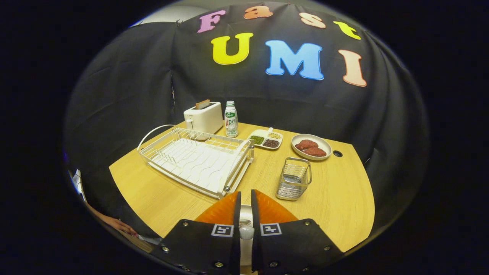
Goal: Take the plate from the dish rack, then take the spoon from the basket and place it into the plate.
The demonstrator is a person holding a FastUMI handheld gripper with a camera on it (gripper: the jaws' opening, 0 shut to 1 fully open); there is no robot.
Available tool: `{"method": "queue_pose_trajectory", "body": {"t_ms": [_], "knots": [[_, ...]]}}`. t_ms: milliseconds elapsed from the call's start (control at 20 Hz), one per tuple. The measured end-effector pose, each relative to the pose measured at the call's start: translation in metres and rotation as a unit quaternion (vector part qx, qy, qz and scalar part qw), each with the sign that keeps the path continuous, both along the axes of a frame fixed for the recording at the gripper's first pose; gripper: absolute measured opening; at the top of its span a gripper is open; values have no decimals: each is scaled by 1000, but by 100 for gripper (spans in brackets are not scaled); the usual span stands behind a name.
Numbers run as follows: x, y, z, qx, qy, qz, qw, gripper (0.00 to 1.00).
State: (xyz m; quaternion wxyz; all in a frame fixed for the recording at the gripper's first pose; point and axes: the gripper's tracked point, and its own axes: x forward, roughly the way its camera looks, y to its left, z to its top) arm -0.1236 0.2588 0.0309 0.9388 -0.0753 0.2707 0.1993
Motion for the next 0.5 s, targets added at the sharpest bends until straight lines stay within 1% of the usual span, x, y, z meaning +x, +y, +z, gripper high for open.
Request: {"method": "queue_pose_trajectory", "body": {"t_ms": [350, 500], "knots": [[4, 24, -21, -12, 14, 43, 999, 11], [6, 29, -28, -12, 18, 52, 998, 11]]}}
